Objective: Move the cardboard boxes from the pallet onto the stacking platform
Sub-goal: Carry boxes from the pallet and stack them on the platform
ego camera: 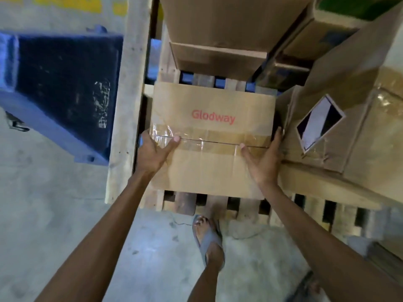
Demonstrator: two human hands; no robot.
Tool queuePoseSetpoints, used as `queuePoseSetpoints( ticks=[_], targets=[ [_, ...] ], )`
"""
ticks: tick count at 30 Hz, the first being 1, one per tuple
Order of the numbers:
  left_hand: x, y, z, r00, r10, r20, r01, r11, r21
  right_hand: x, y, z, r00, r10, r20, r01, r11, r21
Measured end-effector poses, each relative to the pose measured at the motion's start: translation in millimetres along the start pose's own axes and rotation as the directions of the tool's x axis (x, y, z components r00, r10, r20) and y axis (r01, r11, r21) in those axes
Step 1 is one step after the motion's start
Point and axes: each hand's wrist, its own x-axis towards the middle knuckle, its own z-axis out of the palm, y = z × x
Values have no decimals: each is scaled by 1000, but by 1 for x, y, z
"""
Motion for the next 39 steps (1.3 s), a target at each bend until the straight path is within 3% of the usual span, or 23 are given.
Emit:
queuePoseSetpoints(
  ticks=[5, 10, 14, 20, 24, 28, 31, 35, 39],
  targets=[
    [5, -13, 8, 997, -13, -74, 6, 995, -97, 10, -3, 11, 989, 148, -17, -148, 989, 8],
    [-32, -17, -9, 986, -68, -155, 55, 995, -88, -17, -15, -6, 998, 56, 10, -55, 997, -51],
    [-119, -13, -54, 957, -127, -261, 117, 992, -52, -75, -42, -53, 999, -4, 38, 3, 1000, 9],
    [-274, 51, -143, 930, -85, -357, 83, 996, -19, -177, -117, -172, 997, -62, 50, 64, 997, -40],
    [-366, 131, -190, 931, 29, -363, -11, 999, 52, -231, -170, -283, 986, -148, -80, 142, 987, -79],
    [-447, 242, -215, 916, 258, -308, -230, 965, 123, -269, -205, -414, 959, -163, -230, 153, 986, -62],
    [-508, 332, -203, 858, 456, -234, -427, 889, 167, -293, -207, -523, 912, -136, -387, 133, 991, -35],
    [-582, 436, -158, 757, 644, -109, -625, 763, 164, -326, -186, -648, 785, -52, -618, 97, 994, 41],
    [-682, 526, -84, 574, 818, 26, -814, 567, 124, -378, -136, -776, 603, 62, -795, 68, 989, 128]
  ],
)
